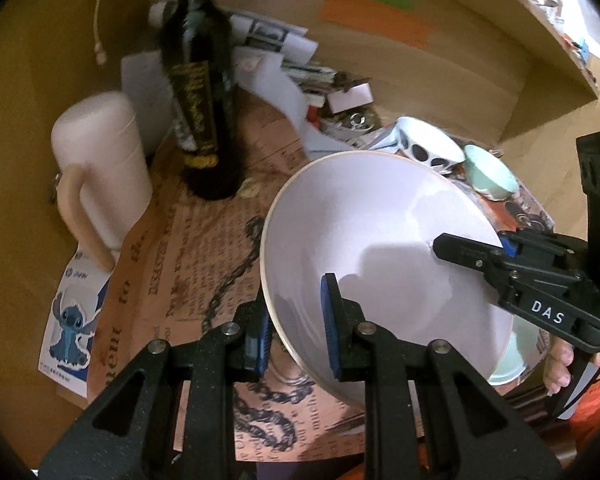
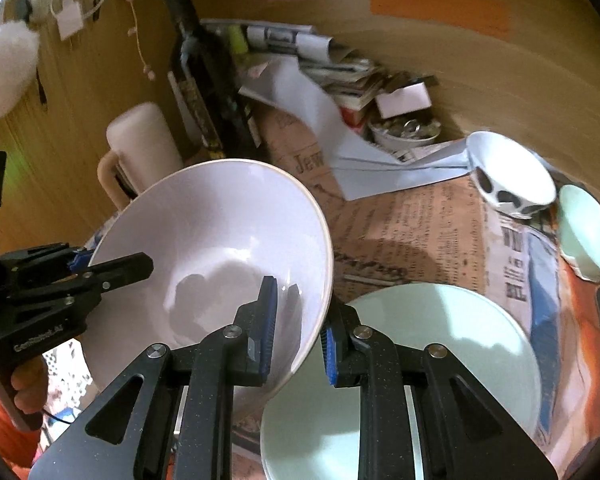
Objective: Organize plates and bowls
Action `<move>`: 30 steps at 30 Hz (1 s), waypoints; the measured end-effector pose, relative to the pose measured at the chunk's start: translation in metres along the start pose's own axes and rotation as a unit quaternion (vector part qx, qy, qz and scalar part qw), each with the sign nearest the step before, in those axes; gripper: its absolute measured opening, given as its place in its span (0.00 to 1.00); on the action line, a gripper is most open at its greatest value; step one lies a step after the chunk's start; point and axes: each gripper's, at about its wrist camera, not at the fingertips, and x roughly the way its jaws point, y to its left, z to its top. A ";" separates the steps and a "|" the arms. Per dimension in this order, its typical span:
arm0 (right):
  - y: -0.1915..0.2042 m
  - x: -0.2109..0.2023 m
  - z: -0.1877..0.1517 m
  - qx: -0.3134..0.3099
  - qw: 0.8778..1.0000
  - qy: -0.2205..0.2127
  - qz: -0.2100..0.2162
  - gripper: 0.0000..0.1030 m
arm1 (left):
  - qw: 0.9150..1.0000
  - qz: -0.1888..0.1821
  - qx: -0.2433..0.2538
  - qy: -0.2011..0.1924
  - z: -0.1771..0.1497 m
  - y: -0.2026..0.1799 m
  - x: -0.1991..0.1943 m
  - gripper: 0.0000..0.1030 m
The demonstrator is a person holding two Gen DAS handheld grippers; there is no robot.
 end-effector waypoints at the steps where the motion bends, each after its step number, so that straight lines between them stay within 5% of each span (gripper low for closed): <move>1: 0.002 0.005 0.000 -0.003 1.000 0.005 0.001 0.18 | 1.000 0.001 -0.003 0.003 -0.001 0.002 0.001 0.21; 18: 0.020 0.056 0.009 -0.029 0.998 0.064 0.005 0.18 | 0.998 0.026 -0.036 0.038 -0.013 0.036 0.025 0.21; 30: 0.017 0.056 0.009 -0.033 0.997 0.070 0.012 0.21 | 0.998 0.030 -0.020 0.045 -0.012 0.033 0.028 0.22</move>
